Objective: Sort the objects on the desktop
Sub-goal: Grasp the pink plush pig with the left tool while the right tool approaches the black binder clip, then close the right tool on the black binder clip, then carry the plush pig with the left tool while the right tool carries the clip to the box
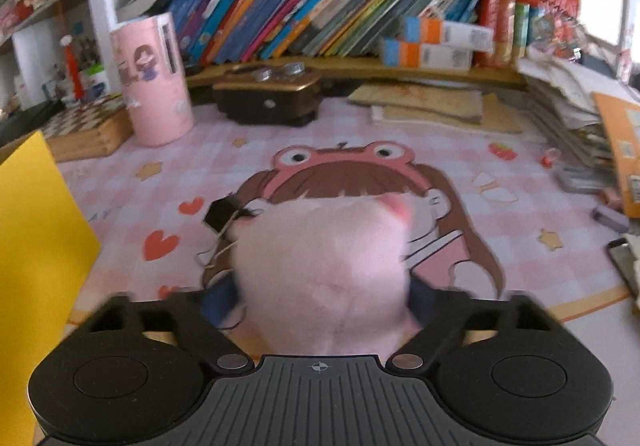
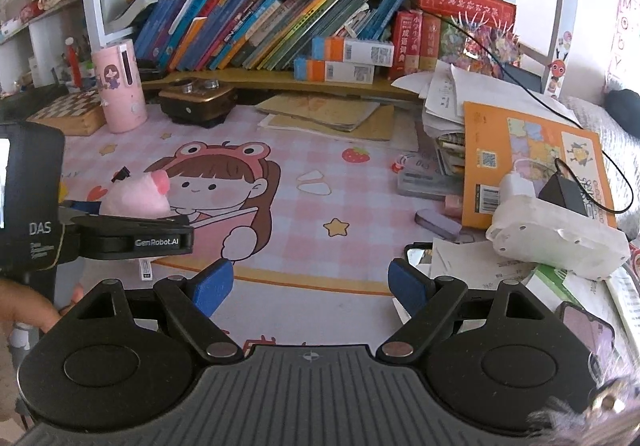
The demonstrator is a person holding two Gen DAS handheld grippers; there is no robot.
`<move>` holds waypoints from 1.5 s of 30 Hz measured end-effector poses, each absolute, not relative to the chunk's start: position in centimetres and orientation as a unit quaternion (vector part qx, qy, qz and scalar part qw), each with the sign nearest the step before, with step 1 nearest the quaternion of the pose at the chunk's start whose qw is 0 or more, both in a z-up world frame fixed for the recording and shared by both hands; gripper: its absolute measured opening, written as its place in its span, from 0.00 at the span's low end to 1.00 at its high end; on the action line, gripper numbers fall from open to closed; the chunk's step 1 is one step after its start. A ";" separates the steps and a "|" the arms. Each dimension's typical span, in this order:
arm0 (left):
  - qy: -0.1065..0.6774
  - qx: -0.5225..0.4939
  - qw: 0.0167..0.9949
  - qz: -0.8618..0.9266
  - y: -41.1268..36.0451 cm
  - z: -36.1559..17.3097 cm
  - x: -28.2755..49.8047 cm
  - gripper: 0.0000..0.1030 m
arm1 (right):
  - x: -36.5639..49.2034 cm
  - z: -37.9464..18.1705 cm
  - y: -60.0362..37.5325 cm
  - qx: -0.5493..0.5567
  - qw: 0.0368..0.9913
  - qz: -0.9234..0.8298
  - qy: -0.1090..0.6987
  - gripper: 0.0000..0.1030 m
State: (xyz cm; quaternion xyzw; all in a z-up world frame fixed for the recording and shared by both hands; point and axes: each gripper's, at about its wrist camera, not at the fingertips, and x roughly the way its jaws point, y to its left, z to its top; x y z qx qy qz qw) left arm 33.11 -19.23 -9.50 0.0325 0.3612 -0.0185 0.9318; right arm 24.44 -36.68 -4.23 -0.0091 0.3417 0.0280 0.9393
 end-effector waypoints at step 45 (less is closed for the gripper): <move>0.279 -0.089 0.956 -0.016 -8.9 2.6 17.1 0.67 | 37.4 -9.6 -22.6 -0.086 0.884 0.340 0.309 0.20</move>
